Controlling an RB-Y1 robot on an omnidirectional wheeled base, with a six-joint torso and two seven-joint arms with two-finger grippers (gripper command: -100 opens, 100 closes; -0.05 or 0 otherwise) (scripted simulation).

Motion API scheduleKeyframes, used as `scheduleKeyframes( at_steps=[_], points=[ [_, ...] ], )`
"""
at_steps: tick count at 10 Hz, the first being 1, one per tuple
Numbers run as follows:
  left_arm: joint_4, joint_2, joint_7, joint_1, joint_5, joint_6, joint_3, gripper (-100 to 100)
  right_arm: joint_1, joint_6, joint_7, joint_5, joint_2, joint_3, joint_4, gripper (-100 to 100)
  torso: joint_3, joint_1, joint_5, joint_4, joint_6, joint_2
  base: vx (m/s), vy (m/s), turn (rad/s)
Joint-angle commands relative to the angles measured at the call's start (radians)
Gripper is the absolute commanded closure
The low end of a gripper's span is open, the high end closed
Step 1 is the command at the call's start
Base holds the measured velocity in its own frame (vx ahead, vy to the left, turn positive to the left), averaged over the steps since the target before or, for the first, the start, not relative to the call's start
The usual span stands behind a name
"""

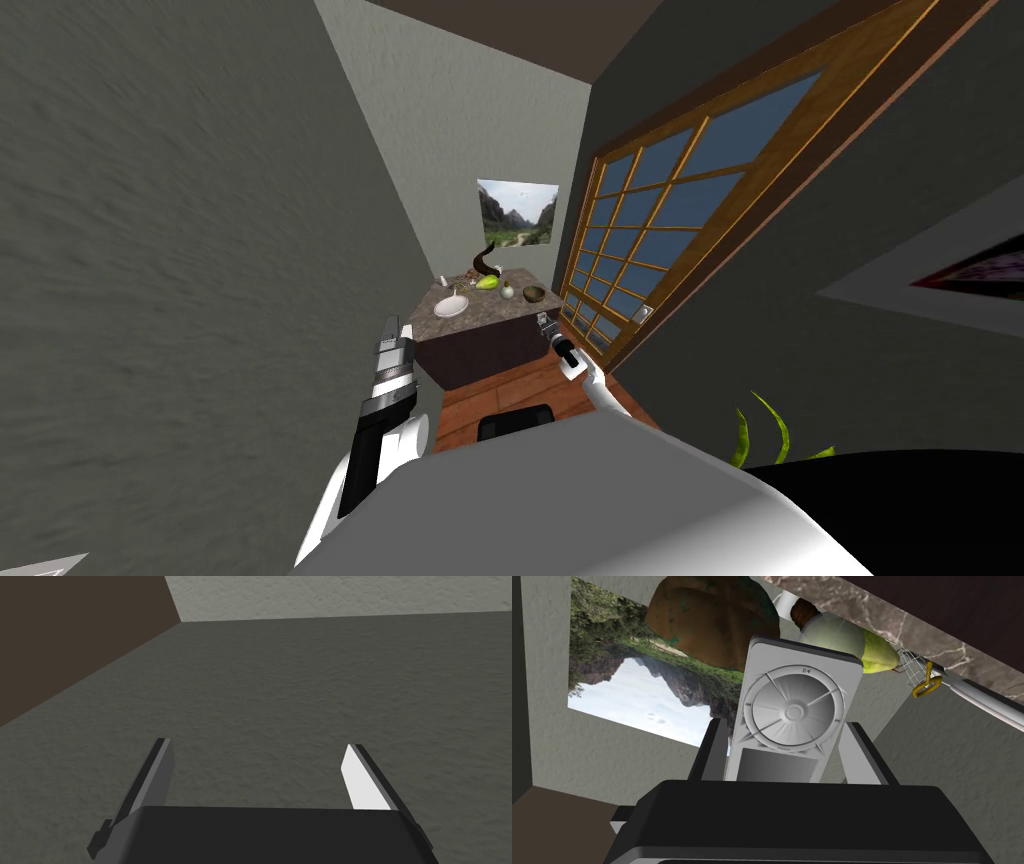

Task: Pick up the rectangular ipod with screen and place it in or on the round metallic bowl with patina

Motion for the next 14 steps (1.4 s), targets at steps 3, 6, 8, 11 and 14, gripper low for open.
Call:
scheduleKeyframes(
  at_steps=[3, 6, 8, 11, 14],
  points=[
    [0.0, 0.0, 0.0, 0.0, 0.0, 0.0, 0.0, 0, -0.052, 0.048, -0.016, -0.006, 0.002, 0.026, 0.022, 100, 0.0, 0.001, 0.0, 0.0, 0.0, 0.001, -0.143, -0.241, -0.065],
    [0.0, 0.0, 0.0, 0.0, 0.0, 0.0, 0.0, 0, -0.092, 0.101, -0.052, -0.009, -0.011, 0.041, 0.02, 100, -0.002, 0.009, 0.001, 0.0, -0.002, -0.004, -0.071, -0.135, 0.048],
    [0.0, 0.0, 0.0, 0.0, 0.0, 0.0, 0.0, 0, -0.111, 0.14, -0.088, -0.011, -0.031, 0.041, 0.003, 100, -0.005, 0.02, 0.003, -0.001, -0.004, -0.011, 0.058, 0.023, 0.149],
    [0.0, 0.0, 0.0, 0.0, 0.0, 0.0, 0.0, 0, -0.131, 0.201, -0.153, -0.014, -0.085, 0.03, -0.037, 100, -0.012, 0.025, 0.004, -0.003, -0.005, -0.022, 0.163, 0.047, 0.177],
    [0.0, 0.0, 0.0, 0.001, 0.0, 0.0, 0.0, 0, -0.144, 0.249, -0.206, -0.016, -0.137, 0.018, -0.073, 100, -0.012, 0.024, 0.004, -0.003, -0.005, -0.022, 0.159, 0.04, 0.152]
  ],
)
